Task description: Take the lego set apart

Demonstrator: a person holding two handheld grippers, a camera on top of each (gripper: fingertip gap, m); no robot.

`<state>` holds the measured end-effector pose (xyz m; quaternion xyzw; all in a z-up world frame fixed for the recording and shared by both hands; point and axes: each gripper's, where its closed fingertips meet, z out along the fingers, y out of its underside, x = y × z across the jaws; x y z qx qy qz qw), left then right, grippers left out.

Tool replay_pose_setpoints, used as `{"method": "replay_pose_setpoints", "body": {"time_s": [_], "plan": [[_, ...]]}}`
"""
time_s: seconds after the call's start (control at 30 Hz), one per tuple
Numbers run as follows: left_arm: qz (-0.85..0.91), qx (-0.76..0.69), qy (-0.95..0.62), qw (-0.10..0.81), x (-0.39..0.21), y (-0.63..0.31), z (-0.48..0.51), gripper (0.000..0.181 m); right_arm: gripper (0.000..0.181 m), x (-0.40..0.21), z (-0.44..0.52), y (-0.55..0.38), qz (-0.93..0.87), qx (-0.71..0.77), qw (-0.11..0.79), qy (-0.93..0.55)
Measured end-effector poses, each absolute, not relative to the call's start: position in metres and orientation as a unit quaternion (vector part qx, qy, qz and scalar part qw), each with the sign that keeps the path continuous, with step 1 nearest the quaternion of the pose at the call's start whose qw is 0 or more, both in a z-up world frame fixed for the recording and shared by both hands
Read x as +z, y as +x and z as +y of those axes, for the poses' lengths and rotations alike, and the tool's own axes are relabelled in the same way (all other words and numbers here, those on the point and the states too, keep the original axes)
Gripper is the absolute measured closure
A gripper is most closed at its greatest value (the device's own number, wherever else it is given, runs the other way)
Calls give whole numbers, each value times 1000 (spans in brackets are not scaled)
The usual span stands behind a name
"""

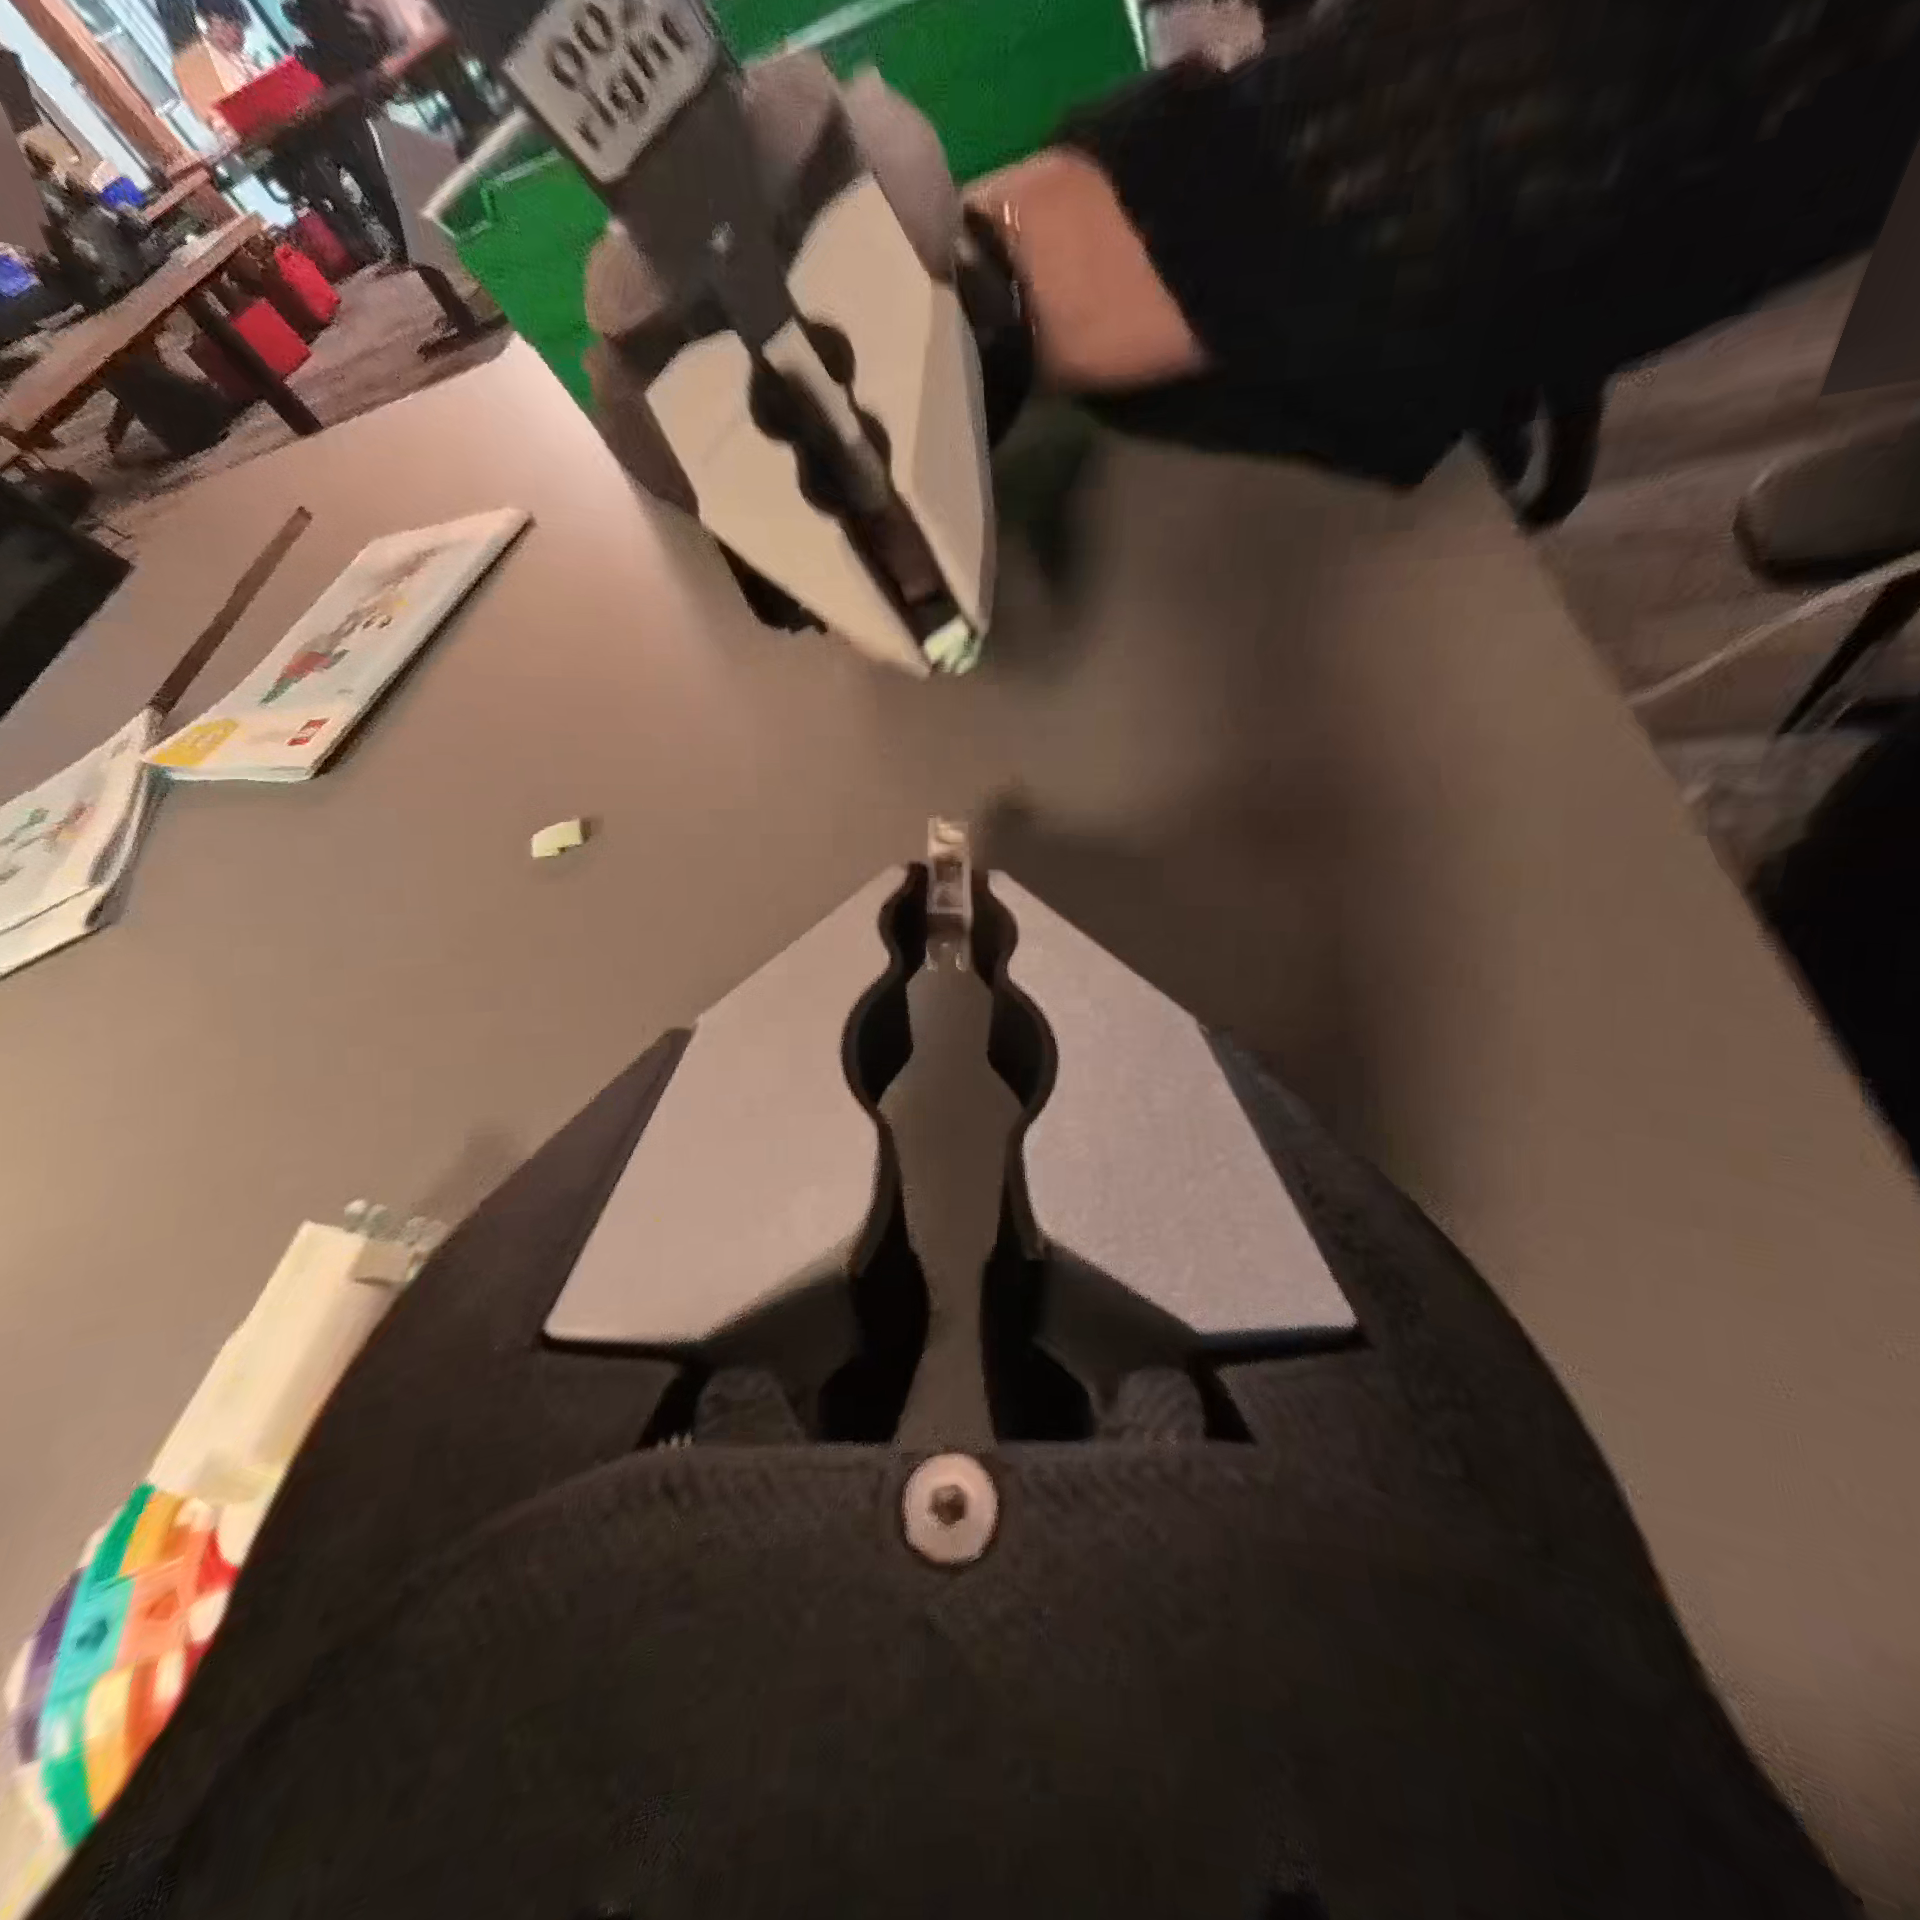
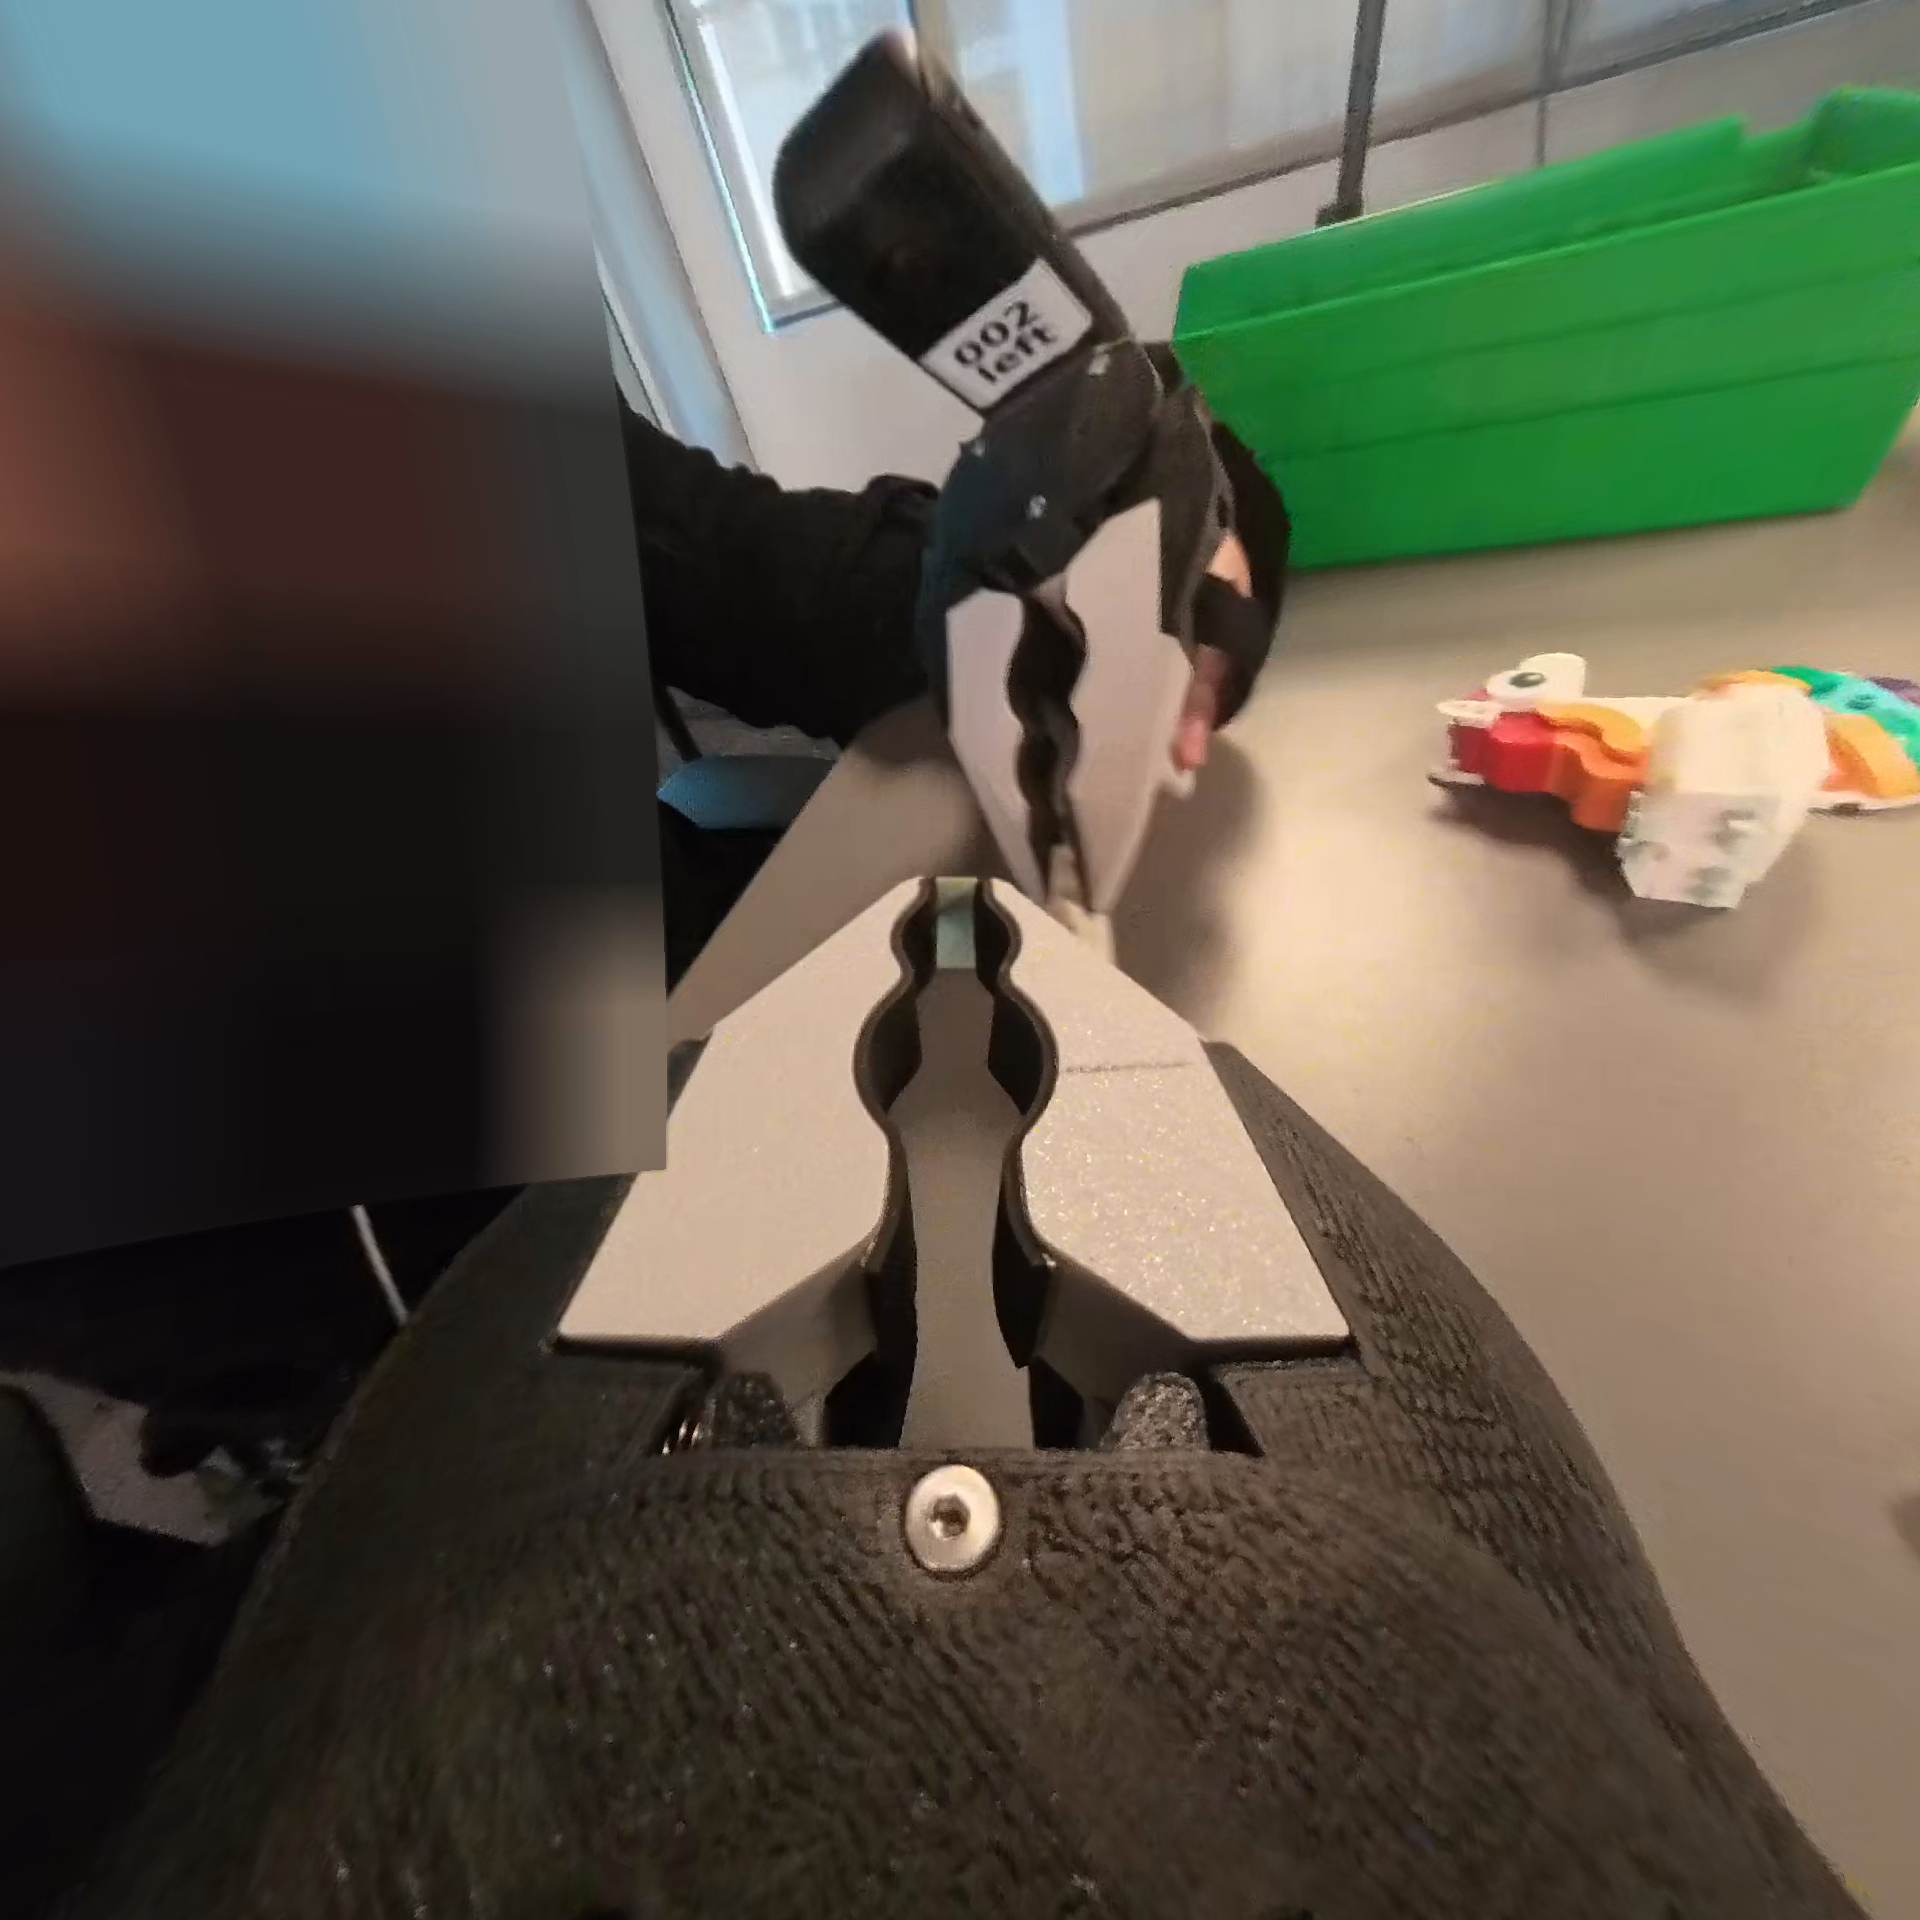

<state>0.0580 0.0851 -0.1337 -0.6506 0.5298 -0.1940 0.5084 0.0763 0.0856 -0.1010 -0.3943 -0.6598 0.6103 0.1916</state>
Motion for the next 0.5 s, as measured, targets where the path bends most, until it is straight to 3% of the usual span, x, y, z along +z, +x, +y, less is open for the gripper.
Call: {"method": "replay_pose_setpoints", "body": {"time_s": [0.2, 0.33, 0.5], "plan": [[428, -216, -759, 440, -151, 37, 107, 174, 176, -111, 109, 62, -677, 524, 297, -422], [381, -230, -804, 396, -163, 30, 114, 174, 176, -113, 123, 56, -661, 508, 316, -452], [347, -185, -808, 438, -157, 24, 129, 134, 176, -102, 126, 50, -568, 603, 237, -508]]}}
